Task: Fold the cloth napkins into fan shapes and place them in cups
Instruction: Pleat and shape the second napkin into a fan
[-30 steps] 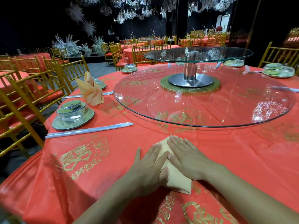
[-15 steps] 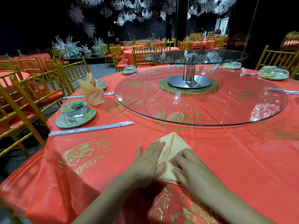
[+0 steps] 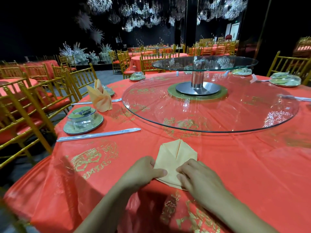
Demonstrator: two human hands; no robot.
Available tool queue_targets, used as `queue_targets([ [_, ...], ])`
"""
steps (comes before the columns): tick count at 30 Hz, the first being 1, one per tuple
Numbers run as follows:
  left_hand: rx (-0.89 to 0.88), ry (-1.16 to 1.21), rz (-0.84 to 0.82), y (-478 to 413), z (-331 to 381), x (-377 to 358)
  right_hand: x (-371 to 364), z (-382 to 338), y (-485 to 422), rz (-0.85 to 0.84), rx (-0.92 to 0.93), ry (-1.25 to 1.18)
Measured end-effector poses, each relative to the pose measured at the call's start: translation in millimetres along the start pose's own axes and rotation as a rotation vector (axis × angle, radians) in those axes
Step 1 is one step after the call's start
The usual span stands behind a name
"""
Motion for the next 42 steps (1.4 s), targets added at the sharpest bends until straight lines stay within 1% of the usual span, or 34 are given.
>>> queue_targets([
  [3, 0.036, 0.105, -0.035, 0, 2, -6, 2, -7, 5, 0.061, -0.003, 0.122],
  [8, 0.009, 0.296, -0.088, 4, 8, -16, 3, -16, 4, 0.117, -0.032, 0.265],
  [11, -0.02, 0.392, -0.106, 4, 10, -22, 1, -21, 0, 0.118, -0.041, 0.318],
  [14, -0.04, 0.476, -0.109, 5, 14, -28, 5, -23, -4, 0.218, -0.029, 0.336],
  [16, -0.059, 0.582, -0.129, 11, 21, -30, 10, -15, -4, 0.305, -0.063, 0.308],
  [17, -0.072, 0.669, -0.143, 13, 25, -31, 12, -7, -4, 0.332, -0.095, 0.253],
  [19, -0.078, 0.821, -0.122, 15, 27, -33, 14, 9, -6, 0.322, -0.167, 0.028],
  [20, -0.062, 0.833, -0.076, 14, 22, -33, 14, 18, -8, 0.308, -0.208, -0.141],
  [22, -0.002, 0.784, 0.014, 12, 10, -36, 7, 34, -10, 0.265, -0.338, -0.6],
  [23, 0.029, 0.777, 0.018, 11, 6, -40, 1, 37, -10, 0.255, -0.401, -0.841],
  [24, 0.05, 0.794, 0.004, 11, 6, -44, -5, 39, -10, 0.244, -0.454, -1.028],
  [26, 0.067, 0.863, -0.035, 10, 10, -53, -15, 37, -9, 0.228, -0.523, -1.255],
  [28, 0.073, 0.928, -0.017, 9, 14, -55, -18, 31, -7, 0.224, -0.56, -1.376],
  [30, 0.055, 0.98, 0.066, 5, 14, -52, -17, 28, -6, 0.185, -0.554, -1.392],
  [31, 0.037, 0.983, 0.108, 3, 14, -48, -17, 27, -6, 0.159, -0.523, -1.384],
  [33, -0.013, 0.911, 0.182, 1, 15, -40, -13, 29, -6, 0.126, -0.49, -1.364],
  [36, -0.11, 0.763, 0.277, 1, 19, -21, -8, 48, -6, 0.139, -0.537, -1.325],
  [38, -0.182, 0.699, 0.332, 1, 25, -9, -4, 58, -9, 0.133, -0.544, -1.242],
  [40, -0.247, 0.654, 0.371, 0, 30, -1, -2, 63, -14, 0.088, -0.505, -1.144],
  [42, -0.29, 0.615, 0.389, -2, 32, 3, -3, 67, -21, 0.057, -0.465, -0.967],
])
Point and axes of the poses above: each hand's wrist, its own y-axis away from the middle knuckle, its own x-axis out of the back of the hand, z = x × y, the point moved 7 cm from there along -y, towards the middle knuckle, and after that the axes turned 10 degrees about y, right-handed, at the moved point
